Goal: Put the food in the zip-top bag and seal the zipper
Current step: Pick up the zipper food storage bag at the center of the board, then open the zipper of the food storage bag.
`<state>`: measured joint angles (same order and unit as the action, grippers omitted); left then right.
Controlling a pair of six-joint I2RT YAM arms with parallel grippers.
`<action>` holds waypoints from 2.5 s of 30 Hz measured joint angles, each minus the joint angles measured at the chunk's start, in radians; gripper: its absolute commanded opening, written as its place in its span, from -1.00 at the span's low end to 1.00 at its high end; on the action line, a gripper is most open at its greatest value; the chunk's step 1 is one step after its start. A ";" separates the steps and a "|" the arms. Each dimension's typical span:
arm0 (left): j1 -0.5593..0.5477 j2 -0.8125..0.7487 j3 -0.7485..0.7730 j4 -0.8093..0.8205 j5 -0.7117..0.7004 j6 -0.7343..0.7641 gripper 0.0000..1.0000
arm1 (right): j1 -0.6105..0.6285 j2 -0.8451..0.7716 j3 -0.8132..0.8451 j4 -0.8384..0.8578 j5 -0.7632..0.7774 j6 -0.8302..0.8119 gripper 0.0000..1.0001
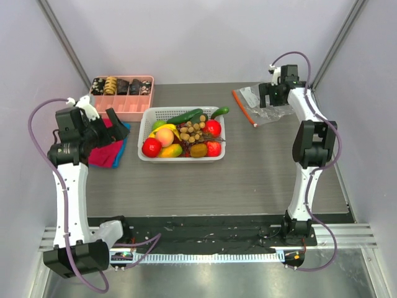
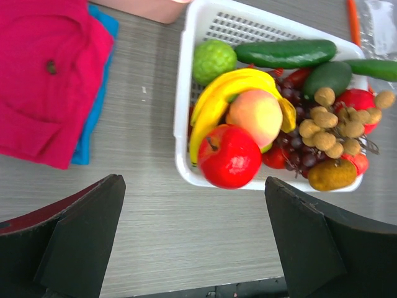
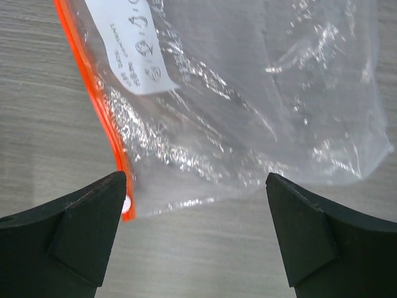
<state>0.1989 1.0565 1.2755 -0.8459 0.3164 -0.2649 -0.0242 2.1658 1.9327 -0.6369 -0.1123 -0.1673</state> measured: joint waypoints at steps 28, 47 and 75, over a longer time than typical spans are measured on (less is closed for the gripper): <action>0.000 -0.037 -0.046 0.122 0.129 -0.008 0.99 | 0.105 0.263 0.166 0.064 0.148 -0.130 -0.99; -0.187 0.027 0.048 0.369 0.294 -0.213 1.00 | -0.083 -0.685 -0.081 -0.217 -0.301 -0.082 -0.98; -0.998 0.444 -0.009 0.849 0.230 -0.541 0.26 | -0.069 -1.304 -0.737 -0.375 -0.633 -0.055 -0.98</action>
<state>-0.7994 1.5009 1.2663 0.0032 0.5465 -0.8062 -0.0937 0.8619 1.1961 -1.0115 -0.7456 -0.2226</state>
